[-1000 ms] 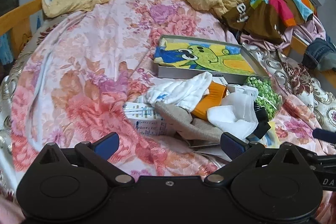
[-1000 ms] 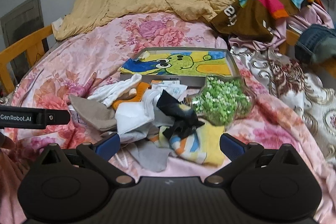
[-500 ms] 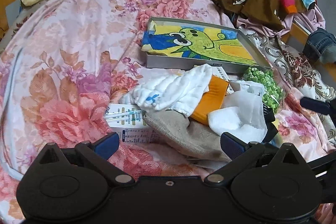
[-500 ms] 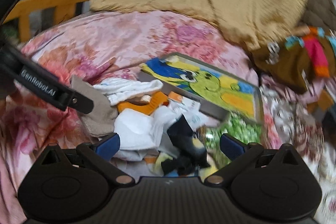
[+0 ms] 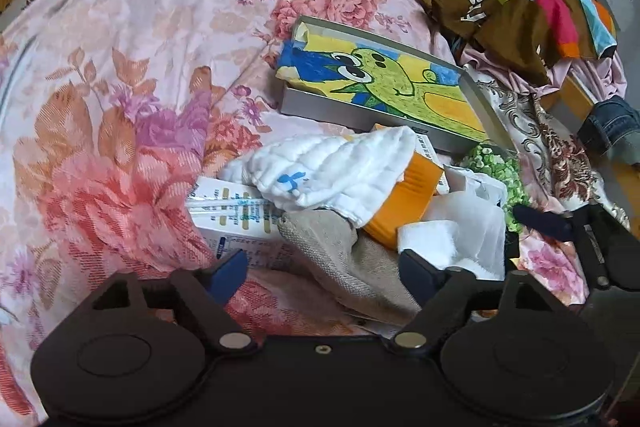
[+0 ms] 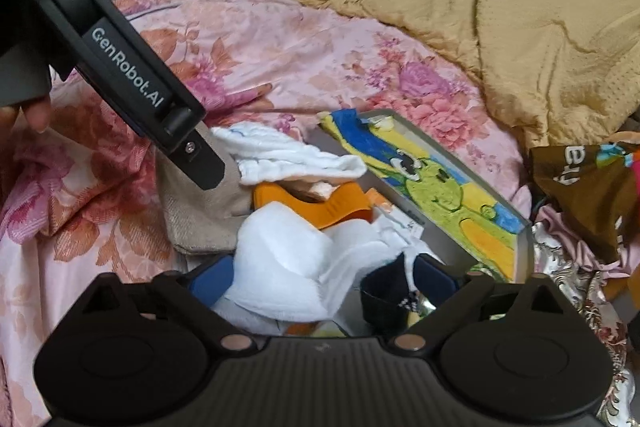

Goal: Organize soft objects
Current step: 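Grasp the white sock with the right tool while the left tool grasps the beige drawstring pouch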

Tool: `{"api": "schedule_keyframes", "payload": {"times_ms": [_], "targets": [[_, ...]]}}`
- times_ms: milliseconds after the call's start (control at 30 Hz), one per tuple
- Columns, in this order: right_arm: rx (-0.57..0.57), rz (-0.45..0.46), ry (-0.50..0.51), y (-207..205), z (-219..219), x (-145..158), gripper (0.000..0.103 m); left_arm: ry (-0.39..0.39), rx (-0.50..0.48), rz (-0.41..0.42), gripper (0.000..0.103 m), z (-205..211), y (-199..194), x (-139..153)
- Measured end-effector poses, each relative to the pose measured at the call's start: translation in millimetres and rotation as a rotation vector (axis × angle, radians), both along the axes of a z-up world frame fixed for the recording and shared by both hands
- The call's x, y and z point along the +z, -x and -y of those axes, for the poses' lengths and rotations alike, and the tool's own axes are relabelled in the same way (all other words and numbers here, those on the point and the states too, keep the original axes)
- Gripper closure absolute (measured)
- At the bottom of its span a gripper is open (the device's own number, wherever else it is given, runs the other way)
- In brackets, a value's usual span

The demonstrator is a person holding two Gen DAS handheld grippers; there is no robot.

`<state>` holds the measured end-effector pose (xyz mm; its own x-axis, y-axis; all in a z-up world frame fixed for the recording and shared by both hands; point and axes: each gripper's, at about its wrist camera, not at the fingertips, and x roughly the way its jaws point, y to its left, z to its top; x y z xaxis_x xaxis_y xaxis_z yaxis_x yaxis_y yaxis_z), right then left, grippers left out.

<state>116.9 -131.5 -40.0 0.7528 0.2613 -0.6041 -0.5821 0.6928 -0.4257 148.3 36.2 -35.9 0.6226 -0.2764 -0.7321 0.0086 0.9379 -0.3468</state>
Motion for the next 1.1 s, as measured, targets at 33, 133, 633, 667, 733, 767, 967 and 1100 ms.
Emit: {"api": "schedule_keyframes", "payload": {"times_ms": [33, 133, 633, 667, 733, 767, 967, 1100], "targets": [[0.000, -0.009, 0.002, -2.4, -0.9, -1.3, 0.013, 0.014, 0.001, -0.004, 0.025, -0.8, -0.7, -1.3], [-0.003, -0.024, 0.002, -5.7, -2.0, -4.2, 0.019, 0.047, 0.011, -0.002, 0.034, -3.8, -2.4, -3.6], [0.076, 0.009, 0.072, 10.4, -13.5, -12.0, 0.046, 0.125, -0.016, -0.029, 0.070, -7.1, -4.1, -11.2], [0.070, -0.006, 0.063, 8.2, -12.2, -11.9, 0.052, 0.115, -0.018, -0.030, 0.071, -6.9, -4.0, -11.0], [0.053, -0.027, 0.050, 5.4, -10.1, -11.5, 0.058, 0.102, -0.026, -0.030, 0.075, -5.5, -3.9, -10.7], [0.043, -0.037, 0.042, 3.3, -8.7, -11.2, 0.060, 0.100, -0.028, -0.029, 0.076, -5.4, -3.6, -10.5], [0.016, -0.028, 0.025, 3.3, -4.8, -8.5, 0.084, 0.053, -0.055, -0.003, 0.091, -0.2, -2.3, -9.7], [0.013, 0.027, 0.006, 8.2, -3.5, -3.1, 0.093, 0.033, -0.066, 0.016, 0.097, 1.5, -0.1, -7.2]]}}
